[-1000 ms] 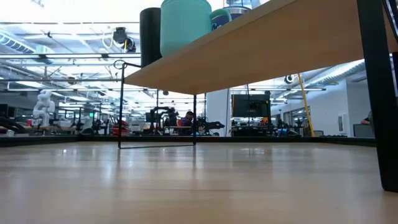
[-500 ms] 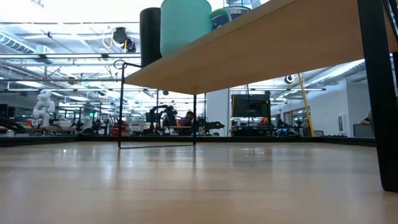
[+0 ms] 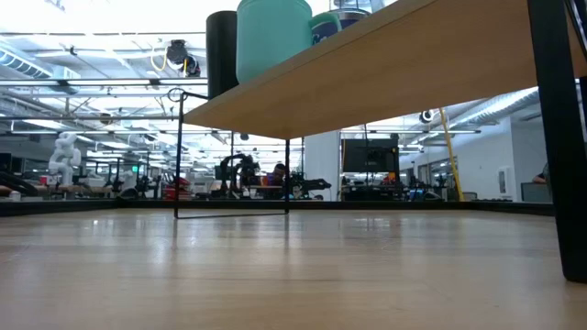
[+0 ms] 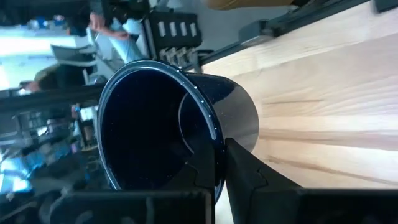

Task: Stack small to large cups/mugs on shelf
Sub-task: Put the dark blue mug on the shelf

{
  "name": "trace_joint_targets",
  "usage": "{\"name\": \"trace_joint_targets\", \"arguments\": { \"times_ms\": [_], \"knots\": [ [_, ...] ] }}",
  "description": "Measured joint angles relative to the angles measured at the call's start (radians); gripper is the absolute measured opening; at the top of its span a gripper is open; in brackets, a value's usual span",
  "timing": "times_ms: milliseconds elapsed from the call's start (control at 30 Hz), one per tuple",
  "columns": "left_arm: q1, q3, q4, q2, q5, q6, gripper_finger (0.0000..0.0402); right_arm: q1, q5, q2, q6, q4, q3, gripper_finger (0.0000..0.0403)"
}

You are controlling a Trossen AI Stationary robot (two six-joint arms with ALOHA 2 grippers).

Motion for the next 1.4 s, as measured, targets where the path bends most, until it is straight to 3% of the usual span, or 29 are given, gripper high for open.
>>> {"name": "trace_joint_targets", "arguments": {
  "times_ms": [433, 1033, 1167, 1400],
  "knots": [
    [0.047, 0.001, 0.022, 0.0, -0.009, -0.101, 0.0013, 0.001, 0.0, 0.137, -0.087, -0.012, 0.095, 0.0206],
    [0.098, 0.001, 0.089, 0.0, -0.018, -0.109, 0.0013, -0.011, -0.024, 0.166, -0.06, -0.003, 0.097, 0.0203],
    [0.126, 0.001, 0.09, 0.0, 0.015, -0.108, 0.0013, -0.022, -0.026, 0.167, -0.053, -0.004, 0.097, 0.0178],
    [0.136, 0.001, 0.092, 0.0, 0.024, -0.102, 0.0013, -0.031, -0.026, 0.167, -0.061, -0.012, 0.097, 0.0092]
  ]
}}
